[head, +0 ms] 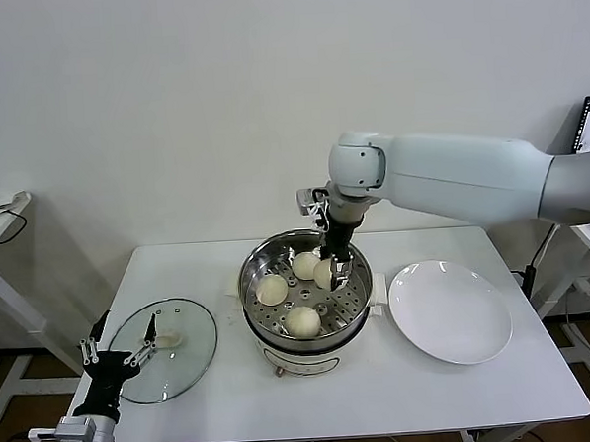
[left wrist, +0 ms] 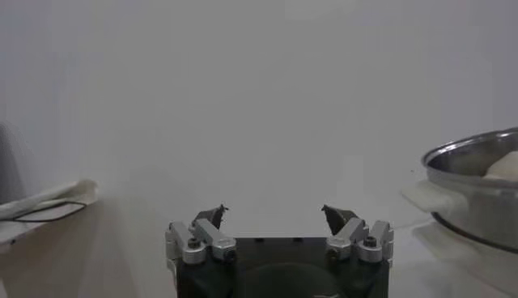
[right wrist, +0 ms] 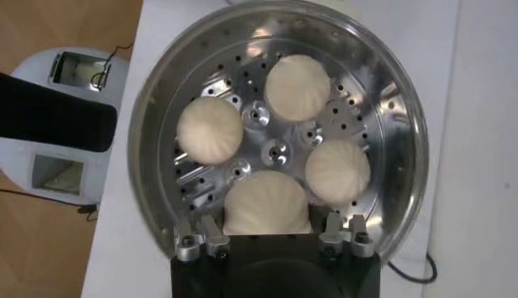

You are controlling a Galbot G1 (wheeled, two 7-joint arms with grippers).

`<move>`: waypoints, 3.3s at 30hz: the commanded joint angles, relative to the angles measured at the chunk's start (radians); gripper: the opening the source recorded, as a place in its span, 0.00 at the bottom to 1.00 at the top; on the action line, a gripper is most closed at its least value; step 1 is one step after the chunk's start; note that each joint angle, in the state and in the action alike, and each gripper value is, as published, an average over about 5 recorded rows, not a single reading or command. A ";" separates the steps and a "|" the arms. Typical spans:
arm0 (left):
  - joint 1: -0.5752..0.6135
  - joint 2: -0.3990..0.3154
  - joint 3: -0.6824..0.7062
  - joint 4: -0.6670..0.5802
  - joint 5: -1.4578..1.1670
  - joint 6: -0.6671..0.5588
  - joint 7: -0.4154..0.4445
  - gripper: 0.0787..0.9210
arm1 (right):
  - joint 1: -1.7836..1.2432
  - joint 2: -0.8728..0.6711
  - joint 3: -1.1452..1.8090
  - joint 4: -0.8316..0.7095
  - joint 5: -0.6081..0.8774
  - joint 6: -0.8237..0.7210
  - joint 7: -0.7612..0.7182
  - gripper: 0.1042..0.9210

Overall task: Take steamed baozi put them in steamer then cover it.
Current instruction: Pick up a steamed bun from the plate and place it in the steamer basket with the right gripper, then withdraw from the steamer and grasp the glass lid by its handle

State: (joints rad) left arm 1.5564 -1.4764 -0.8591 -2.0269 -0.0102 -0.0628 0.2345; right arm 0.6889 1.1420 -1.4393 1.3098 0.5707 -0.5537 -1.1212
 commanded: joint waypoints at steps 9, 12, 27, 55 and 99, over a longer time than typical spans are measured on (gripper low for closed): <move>0.000 0.001 -0.005 0.006 -0.002 0.000 0.002 0.88 | -0.076 0.018 0.013 -0.047 -0.078 0.001 -0.015 0.70; 0.001 0.000 -0.006 0.005 -0.002 0.000 0.002 0.88 | -0.081 0.013 0.012 -0.044 -0.084 0.002 -0.017 0.70; 0.004 -0.003 -0.007 -0.001 -0.002 0.000 0.002 0.88 | -0.118 0.016 0.029 -0.054 -0.118 0.001 -0.017 0.70; 0.021 -0.011 0.028 -0.045 0.005 0.012 0.005 0.88 | -0.262 -0.520 0.563 0.142 -0.088 0.065 -0.028 0.88; -0.007 0.020 0.070 -0.075 0.135 -0.039 -0.032 0.88 | -2.147 0.083 2.118 0.726 -0.128 0.778 1.193 0.88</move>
State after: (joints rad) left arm 1.5432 -1.4580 -0.7977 -2.1068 0.0607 -0.0642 0.2144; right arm -1.2857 1.0614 0.6553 1.9494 0.5681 0.1074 -0.0217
